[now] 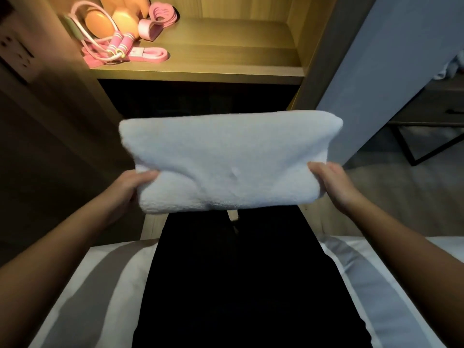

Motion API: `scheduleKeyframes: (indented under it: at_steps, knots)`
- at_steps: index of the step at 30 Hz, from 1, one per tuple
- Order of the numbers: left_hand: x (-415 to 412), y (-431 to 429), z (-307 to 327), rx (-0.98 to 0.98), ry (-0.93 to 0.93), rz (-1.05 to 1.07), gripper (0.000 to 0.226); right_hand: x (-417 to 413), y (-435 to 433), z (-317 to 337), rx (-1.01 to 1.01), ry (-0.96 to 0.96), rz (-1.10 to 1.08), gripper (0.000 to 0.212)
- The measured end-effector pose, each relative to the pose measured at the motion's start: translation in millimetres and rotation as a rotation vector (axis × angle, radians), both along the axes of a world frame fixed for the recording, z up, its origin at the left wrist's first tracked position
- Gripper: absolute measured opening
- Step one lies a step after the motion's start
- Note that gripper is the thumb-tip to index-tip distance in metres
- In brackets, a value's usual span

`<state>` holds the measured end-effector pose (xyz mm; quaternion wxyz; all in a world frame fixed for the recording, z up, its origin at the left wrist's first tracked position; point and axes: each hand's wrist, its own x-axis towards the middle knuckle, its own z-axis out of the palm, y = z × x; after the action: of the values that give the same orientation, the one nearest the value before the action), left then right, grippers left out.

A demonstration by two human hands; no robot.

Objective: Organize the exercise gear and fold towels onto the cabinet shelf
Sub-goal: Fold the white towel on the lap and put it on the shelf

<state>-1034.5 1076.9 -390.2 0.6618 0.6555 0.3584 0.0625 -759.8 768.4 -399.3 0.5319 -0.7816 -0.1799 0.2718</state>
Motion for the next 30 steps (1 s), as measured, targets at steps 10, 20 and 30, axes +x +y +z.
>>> scheduleKeyframes:
  at_steps: [10,20,30]
  knots:
    - [28,-5,-5,0.119,0.319,0.264,0.048,7,16,6,-0.252,0.253,-0.019,0.055]
    - [-2,-33,-19,0.068,0.351,0.252,0.035,-19,-6,-7,-0.273,0.332,-0.107,0.034]
    - [27,-6,0,-0.237,0.442,0.168,0.034,10,21,10,-0.482,0.422,0.038,0.034]
